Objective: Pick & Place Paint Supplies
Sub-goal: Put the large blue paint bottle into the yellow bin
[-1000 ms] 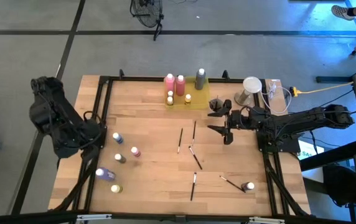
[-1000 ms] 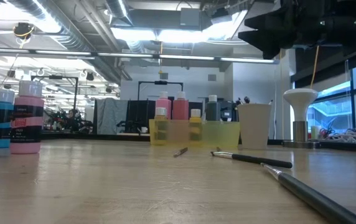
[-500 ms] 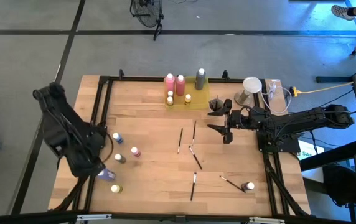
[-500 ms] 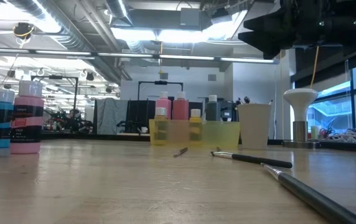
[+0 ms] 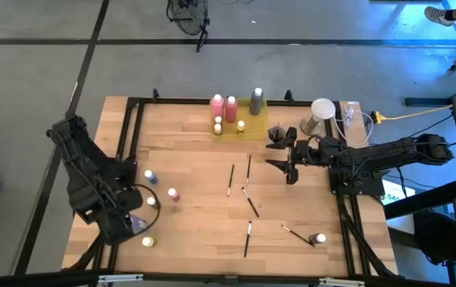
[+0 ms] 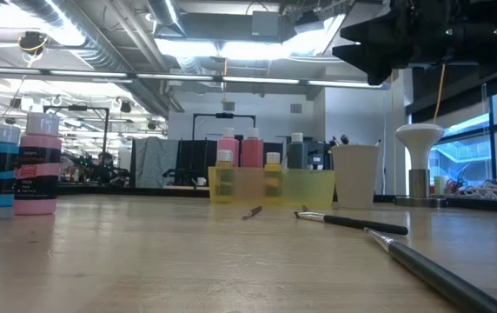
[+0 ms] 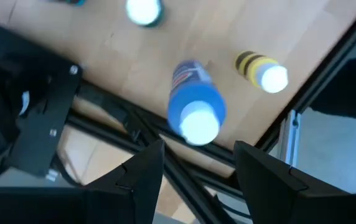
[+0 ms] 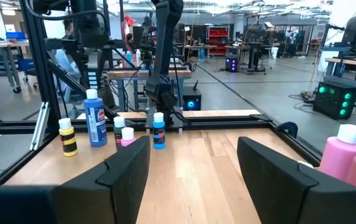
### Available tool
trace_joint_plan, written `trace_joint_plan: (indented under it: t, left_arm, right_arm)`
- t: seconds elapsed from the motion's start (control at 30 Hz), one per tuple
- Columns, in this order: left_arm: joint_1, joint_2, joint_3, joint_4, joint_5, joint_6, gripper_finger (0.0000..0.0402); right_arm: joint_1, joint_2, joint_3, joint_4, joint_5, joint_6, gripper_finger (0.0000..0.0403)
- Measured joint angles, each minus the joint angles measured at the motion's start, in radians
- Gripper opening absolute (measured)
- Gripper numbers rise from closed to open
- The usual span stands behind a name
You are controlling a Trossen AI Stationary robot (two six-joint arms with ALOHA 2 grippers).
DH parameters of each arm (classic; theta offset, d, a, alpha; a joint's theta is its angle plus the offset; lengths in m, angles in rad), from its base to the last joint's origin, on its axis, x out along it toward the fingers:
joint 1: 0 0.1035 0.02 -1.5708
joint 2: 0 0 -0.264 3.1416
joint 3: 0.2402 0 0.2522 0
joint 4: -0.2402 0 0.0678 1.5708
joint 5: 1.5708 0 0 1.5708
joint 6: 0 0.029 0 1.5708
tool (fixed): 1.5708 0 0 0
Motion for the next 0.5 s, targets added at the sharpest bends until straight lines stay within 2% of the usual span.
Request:
trace_joint_plan:
  t: [0.4, 0.5]
  left_arm:
    - [0.001, 0.004, 0.000, 0.073, -0.037, 0.244, 0.0189]
    - [0.001, 0.004, 0.000, 0.075, -0.037, 0.230, 0.0189]
  right_arm:
    - [0.000, 0.000, 0.000, 0.001, -0.002, 0.076, 0.0245]
    - [0.000, 0.000, 0.000, 0.001, -0.002, 0.078, 0.0245]
